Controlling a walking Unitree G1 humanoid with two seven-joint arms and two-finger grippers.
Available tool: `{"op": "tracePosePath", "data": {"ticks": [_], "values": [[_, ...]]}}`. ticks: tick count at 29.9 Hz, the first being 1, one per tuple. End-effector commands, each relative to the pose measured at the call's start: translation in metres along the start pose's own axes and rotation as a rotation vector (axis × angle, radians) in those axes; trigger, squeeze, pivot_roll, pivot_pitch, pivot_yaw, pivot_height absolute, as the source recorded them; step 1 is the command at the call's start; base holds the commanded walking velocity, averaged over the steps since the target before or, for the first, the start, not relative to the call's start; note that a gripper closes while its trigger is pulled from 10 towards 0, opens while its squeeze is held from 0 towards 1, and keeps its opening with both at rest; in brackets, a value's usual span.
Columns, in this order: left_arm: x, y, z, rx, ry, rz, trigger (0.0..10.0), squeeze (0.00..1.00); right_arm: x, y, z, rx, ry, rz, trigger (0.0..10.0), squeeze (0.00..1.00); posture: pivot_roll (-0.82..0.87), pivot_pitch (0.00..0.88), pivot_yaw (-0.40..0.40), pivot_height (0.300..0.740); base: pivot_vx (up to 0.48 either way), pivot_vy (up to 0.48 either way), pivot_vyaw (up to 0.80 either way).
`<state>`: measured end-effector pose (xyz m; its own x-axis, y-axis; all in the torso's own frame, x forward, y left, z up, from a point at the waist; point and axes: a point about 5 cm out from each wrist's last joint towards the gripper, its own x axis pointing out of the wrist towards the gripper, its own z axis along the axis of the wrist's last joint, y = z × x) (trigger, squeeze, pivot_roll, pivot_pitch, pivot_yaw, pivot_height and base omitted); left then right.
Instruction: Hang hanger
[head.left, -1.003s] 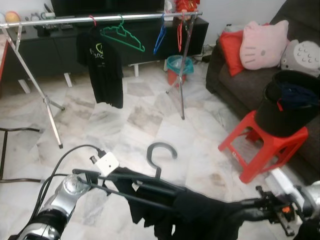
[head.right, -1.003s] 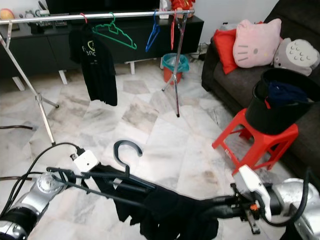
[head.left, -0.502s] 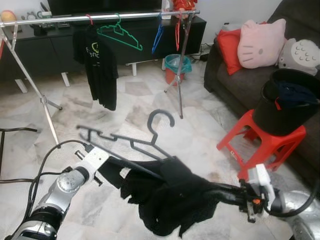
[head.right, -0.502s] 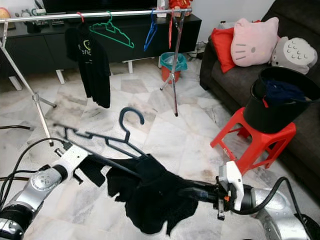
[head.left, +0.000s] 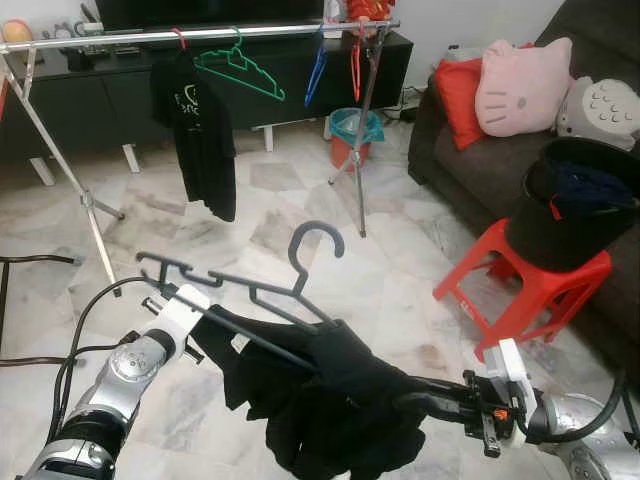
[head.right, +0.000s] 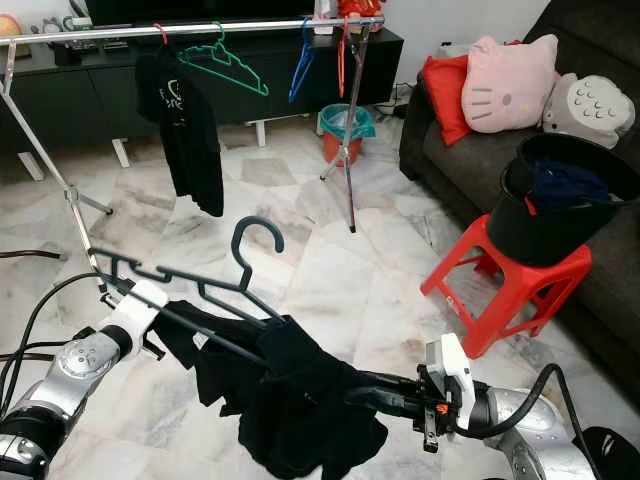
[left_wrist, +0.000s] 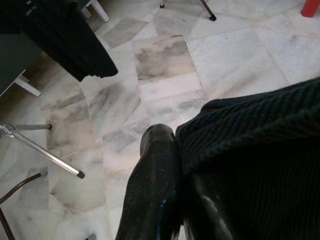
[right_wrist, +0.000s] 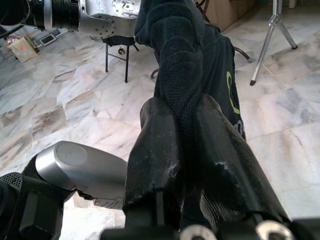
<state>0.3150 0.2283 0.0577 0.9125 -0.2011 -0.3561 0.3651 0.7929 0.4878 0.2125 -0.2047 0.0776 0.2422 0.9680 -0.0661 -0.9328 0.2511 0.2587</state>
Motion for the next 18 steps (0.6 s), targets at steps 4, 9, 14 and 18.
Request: {"op": "tracePosePath", "data": {"ticks": [4, 9, 14, 18], "values": [[-0.008, 0.021, -0.014, -0.053, 0.064, 0.095, 10.0, 0.00, -0.010, 0.000, 0.005, -0.025, 0.002, -0.007, 10.0, 0.00, -0.04, 0.000, -0.004, 0.740, 0.000, 0.000, 0.00], [-0.008, 0.015, -0.016, -0.049, 0.068, 0.056, 10.0, 1.00, -0.010, -0.002, 0.007, -0.033, 0.005, -0.010, 10.0, 0.00, -0.04, 0.000, -0.005, 0.740, 0.000, 0.000, 0.00], [-0.010, 0.007, -0.020, -0.030, 0.074, -0.003, 10.0, 1.00, -0.010, -0.005, 0.008, -0.042, 0.013, -0.014, 10.0, 0.00, -0.04, 0.000, -0.006, 0.740, 0.000, 0.000, 0.00], [-0.011, 0.003, -0.022, -0.032, 0.075, -0.023, 10.0, 1.00, -0.010, -0.007, 0.009, -0.049, 0.022, -0.012, 10.0, 0.00, -0.04, 0.000, -0.007, 0.740, 0.000, 0.000, 0.00]]}}
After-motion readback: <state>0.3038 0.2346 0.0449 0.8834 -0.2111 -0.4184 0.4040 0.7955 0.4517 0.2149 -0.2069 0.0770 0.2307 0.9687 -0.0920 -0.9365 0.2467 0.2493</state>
